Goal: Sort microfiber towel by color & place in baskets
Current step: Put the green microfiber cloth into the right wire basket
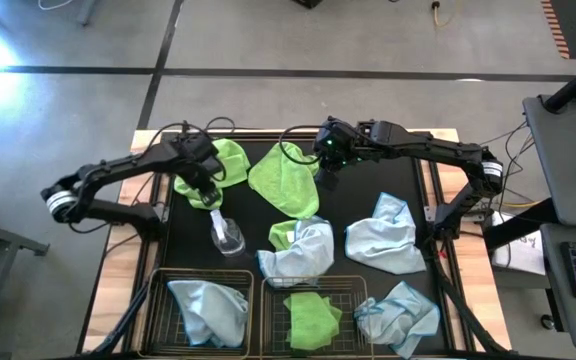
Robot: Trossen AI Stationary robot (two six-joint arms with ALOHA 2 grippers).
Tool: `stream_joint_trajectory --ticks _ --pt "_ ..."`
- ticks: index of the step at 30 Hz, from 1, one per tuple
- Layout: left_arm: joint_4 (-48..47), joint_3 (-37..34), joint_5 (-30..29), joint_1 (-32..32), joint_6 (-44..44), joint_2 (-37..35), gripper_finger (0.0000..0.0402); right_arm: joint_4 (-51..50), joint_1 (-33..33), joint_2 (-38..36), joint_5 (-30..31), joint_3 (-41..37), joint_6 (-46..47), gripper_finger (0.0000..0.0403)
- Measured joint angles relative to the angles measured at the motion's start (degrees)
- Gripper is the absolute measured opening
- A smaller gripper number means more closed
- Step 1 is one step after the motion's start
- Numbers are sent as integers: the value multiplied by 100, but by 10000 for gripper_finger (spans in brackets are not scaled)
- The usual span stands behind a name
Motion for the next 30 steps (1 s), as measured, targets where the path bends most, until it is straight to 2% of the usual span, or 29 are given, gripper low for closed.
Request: stream_joint_trajectory --ticks 8,11,16,30 --pt "50 79 -108 30 509 860 125 0 0 0 2 -2 -2 68" --pt "59 175 -345 35 721 1113 133 0 0 0 0 -2 -4 68" --pt "129 365 -738 125 979 1451 137 2 0 0 0 -2 -65 68" --pt "971 535 -744 260 990 2160 137 13 2 73 -9 -4 -230 68"
